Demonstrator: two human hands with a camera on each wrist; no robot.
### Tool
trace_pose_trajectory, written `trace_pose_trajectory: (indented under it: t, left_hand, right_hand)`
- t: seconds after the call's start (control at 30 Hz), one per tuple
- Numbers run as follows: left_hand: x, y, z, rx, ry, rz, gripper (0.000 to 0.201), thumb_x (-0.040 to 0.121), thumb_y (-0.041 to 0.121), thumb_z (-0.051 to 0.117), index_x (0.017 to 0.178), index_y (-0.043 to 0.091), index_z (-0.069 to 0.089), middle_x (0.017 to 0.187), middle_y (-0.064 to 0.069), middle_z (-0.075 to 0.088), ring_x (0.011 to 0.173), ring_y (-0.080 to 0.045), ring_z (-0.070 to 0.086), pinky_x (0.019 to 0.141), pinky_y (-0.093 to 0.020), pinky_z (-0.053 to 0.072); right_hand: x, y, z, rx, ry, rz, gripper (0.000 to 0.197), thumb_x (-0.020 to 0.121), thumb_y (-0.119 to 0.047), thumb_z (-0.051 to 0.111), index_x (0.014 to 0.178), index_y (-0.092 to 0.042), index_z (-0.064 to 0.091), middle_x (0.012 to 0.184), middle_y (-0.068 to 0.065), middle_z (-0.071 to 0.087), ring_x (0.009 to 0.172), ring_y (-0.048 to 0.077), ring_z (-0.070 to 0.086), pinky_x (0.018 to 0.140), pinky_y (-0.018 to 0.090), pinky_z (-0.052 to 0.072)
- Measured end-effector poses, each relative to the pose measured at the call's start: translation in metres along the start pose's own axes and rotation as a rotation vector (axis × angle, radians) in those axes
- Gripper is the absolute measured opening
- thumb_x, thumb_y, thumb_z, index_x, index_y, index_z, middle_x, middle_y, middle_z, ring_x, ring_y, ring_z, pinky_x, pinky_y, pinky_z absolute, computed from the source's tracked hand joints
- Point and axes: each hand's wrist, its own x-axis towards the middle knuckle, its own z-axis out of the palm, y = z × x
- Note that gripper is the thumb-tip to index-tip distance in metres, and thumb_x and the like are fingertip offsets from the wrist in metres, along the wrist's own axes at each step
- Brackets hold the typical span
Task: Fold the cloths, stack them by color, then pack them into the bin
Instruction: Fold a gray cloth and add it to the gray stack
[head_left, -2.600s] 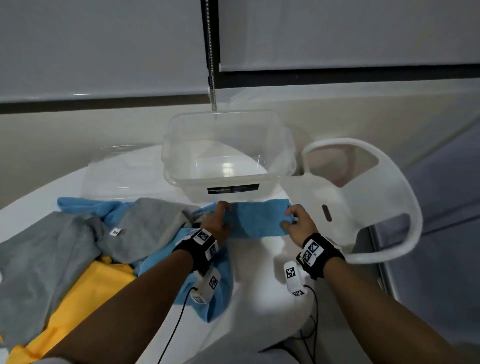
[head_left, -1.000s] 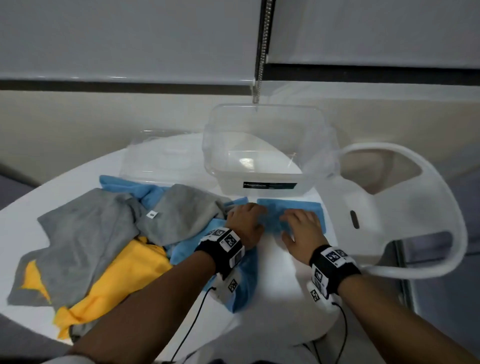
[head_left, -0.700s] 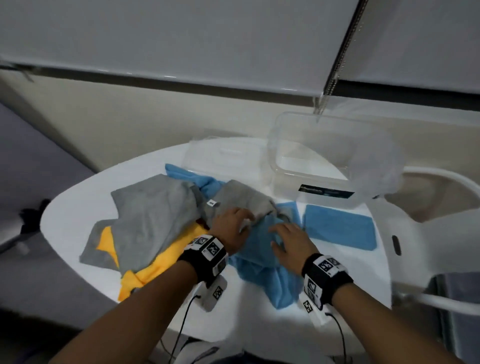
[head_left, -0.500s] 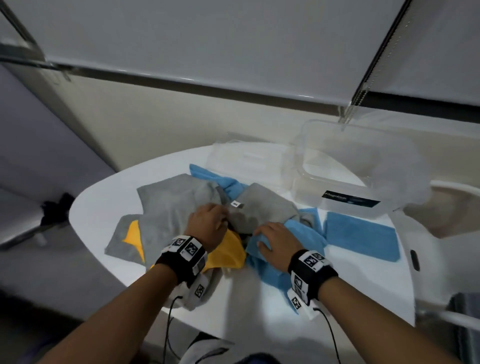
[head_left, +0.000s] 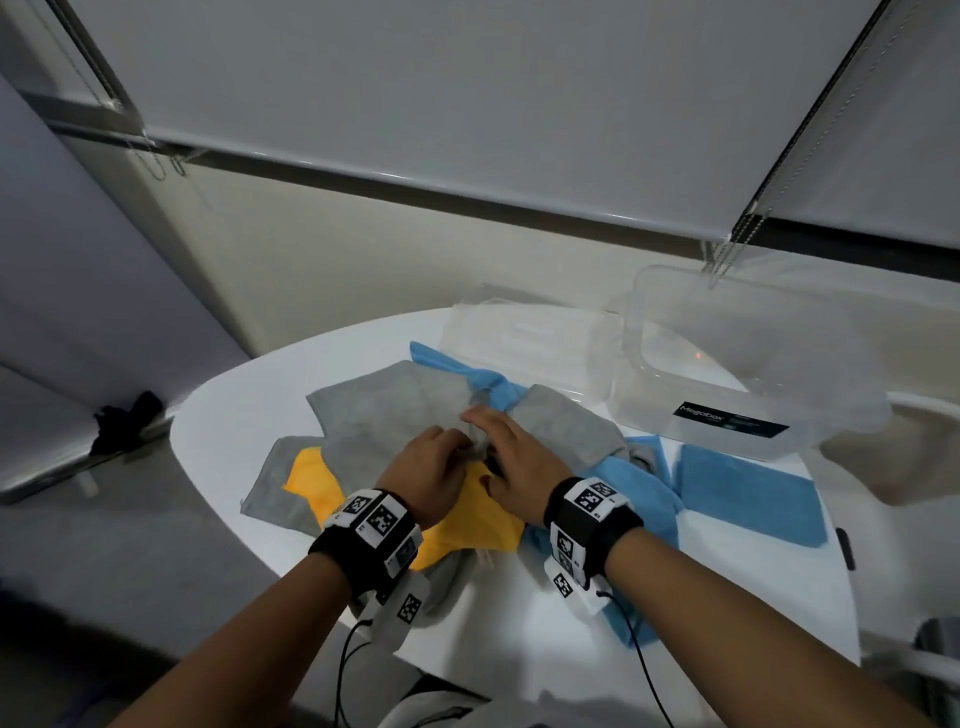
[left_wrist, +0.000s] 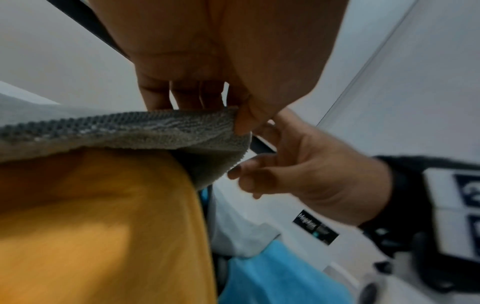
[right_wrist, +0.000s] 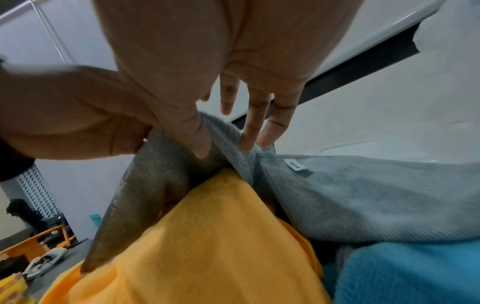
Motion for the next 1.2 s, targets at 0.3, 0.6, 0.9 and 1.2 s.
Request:
trace_pose_trajectory:
  t: [0.3, 0.6, 0.9, 1.2]
  left_hand:
    - [-0.002, 0.016, -0.021, 0.057, -0.018, 0.099, 0.029, 0.095, 0.024, 0.054, 0.124, 0.020, 0.053, 0.101, -0.004, 0.053, 0.090, -0.024, 0.054, 0.075, -0.028, 0.038]
    - [0.017, 0.023, -0.113, 0.188, 0.333, 0.189, 0.045, 0.081, 0.032, 0.034, 0.101, 0.012, 0.069, 0.095, -0.014, 0.063, 0.091, -0.035, 0.058, 0.078, -0.036, 0.043]
    - [0.027, 0.074, -0.206, -0.076, 0.794, 0.331, 0.038, 0.077, 0.008, 0.046, 0.106, 0.019, 0.069, 0.103, -0.006, 0.070, 0.099, -0.024, 0.064, 0.091, -0.037, 0.051]
    - [0.047, 0.064, -0.226, -0.206, 0.856, 0.279, 0.016, 0.088, 0.030, 0.060, 0.099, 0.026, 0.070, 0.088, 0.006, 0.068, 0.086, -0.011, 0.064, 0.080, -0.027, 0.052]
  right_hand:
    - [-0.024, -0.010, -0.053, -0.126, 0.290, -0.014, 0.024, 0.085, -0.023, 0.048, 0.104, -0.026, 0.062, 0.104, -0.007, 0.059, 0.093, 0.018, 0.058, 0.077, 0.039, 0.051]
    - [-0.047, -0.004, -0.146, -0.303, 0.663, 0.071, 0.025, 0.083, -0.021, 0.049, 0.102, -0.023, 0.065, 0.091, -0.002, 0.060, 0.085, 0.023, 0.056, 0.075, 0.041, 0.049]
    - [-0.067, -0.025, -0.210, -0.188, 0.950, 0.093, 0.012, 0.086, -0.011, 0.062, 0.091, -0.018, 0.054, 0.088, -0.002, 0.060, 0.076, 0.012, 0.052, 0.069, 0.023, 0.038]
    - [-0.089, -0.034, -0.236, 0.398, 1.100, -0.059, 0.018, 0.095, -0.002, 0.057, 0.095, -0.020, 0.060, 0.081, -0.017, 0.069, 0.076, 0.006, 0.064, 0.065, 0.025, 0.057]
